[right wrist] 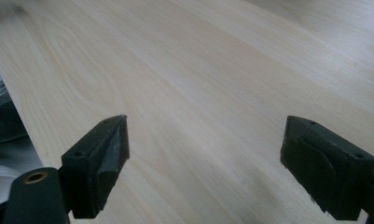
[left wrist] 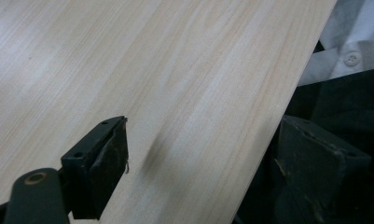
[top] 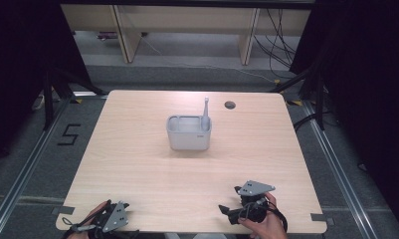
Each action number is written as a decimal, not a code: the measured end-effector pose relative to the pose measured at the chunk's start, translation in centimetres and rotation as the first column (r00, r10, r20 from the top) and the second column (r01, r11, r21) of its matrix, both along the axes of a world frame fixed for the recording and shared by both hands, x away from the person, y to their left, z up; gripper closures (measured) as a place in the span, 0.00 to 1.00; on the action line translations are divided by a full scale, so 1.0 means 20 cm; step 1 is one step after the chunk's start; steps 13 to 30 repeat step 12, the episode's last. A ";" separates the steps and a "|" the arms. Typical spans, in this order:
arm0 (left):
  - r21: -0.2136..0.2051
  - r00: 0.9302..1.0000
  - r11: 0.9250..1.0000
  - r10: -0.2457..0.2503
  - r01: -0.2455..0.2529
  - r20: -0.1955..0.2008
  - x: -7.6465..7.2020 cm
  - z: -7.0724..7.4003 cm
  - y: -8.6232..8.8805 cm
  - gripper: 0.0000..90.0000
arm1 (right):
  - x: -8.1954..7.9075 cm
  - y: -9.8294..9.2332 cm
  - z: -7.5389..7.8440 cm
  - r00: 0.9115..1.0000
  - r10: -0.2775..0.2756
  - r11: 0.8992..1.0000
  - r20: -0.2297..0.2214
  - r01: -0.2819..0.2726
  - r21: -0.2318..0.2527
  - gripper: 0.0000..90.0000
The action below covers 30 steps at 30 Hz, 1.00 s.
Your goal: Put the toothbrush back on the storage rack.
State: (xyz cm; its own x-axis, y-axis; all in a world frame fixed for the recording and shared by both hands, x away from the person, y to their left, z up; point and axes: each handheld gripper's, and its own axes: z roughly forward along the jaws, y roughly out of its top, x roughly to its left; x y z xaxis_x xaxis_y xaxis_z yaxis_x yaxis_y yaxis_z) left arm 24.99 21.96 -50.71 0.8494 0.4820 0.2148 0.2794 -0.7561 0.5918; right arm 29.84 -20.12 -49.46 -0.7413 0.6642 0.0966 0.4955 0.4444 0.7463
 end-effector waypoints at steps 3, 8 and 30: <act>-0.001 1.000 1.000 0.001 -0.001 -0.001 0.00 0.00 0.00 0.18 | 0.00 0.00 0.00 1.000 -0.001 1.000 -0.002 0.001 0.000 0.18; -0.001 1.000 1.000 0.000 0.000 0.001 0.00 0.00 0.00 0.18 | 0.00 0.00 0.00 1.000 0.001 1.000 0.000 -0.001 0.001 0.18; 0.000 1.000 1.000 0.000 0.000 0.001 0.00 0.00 0.00 0.18 | 0.00 0.00 0.00 1.000 0.001 1.000 0.000 -0.001 0.001 0.18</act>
